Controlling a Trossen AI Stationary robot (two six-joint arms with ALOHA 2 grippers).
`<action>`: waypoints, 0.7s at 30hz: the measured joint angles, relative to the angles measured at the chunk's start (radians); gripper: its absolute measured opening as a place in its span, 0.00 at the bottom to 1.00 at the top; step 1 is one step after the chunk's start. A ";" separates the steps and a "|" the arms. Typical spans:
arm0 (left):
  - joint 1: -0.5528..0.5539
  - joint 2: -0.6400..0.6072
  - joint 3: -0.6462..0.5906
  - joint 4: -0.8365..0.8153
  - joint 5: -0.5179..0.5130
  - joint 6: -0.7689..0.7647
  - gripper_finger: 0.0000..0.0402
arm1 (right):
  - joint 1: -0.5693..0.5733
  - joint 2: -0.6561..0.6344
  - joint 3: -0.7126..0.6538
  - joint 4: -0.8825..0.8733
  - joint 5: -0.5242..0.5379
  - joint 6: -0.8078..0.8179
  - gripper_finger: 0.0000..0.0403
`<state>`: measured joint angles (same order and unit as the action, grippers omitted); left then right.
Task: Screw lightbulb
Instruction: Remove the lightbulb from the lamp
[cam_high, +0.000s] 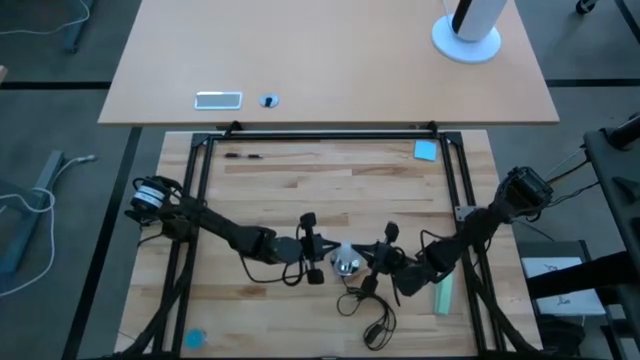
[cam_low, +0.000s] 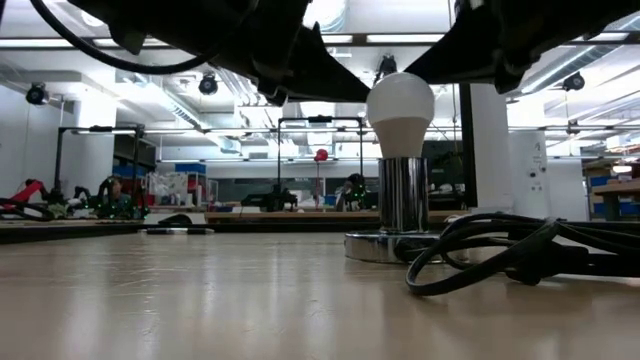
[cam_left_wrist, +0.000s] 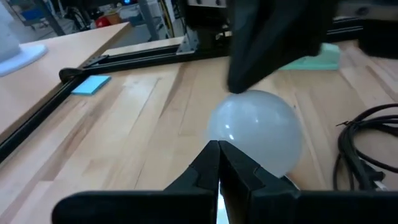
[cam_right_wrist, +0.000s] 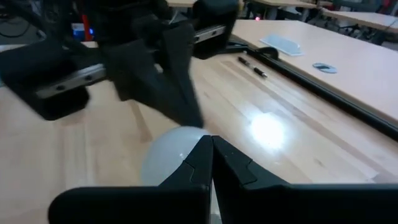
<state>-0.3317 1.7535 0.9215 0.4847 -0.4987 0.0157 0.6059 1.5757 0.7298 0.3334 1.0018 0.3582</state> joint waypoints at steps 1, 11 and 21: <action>-0.001 0.000 0.000 0.000 0.002 -0.002 0.00 | -0.006 0.000 -0.001 -0.002 0.005 -0.008 0.00; -0.005 -0.011 0.000 -0.005 -0.069 -0.031 0.00 | 0.013 -0.067 0.008 -0.006 0.010 -0.121 0.00; -0.005 -0.010 0.000 0.003 0.022 -0.031 0.00 | 0.043 -0.024 -0.007 -0.013 -0.083 -0.004 0.00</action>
<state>-0.3370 1.7435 0.9215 0.4877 -0.4772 -0.0157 0.6489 1.5521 0.7227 0.3199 0.9183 0.3545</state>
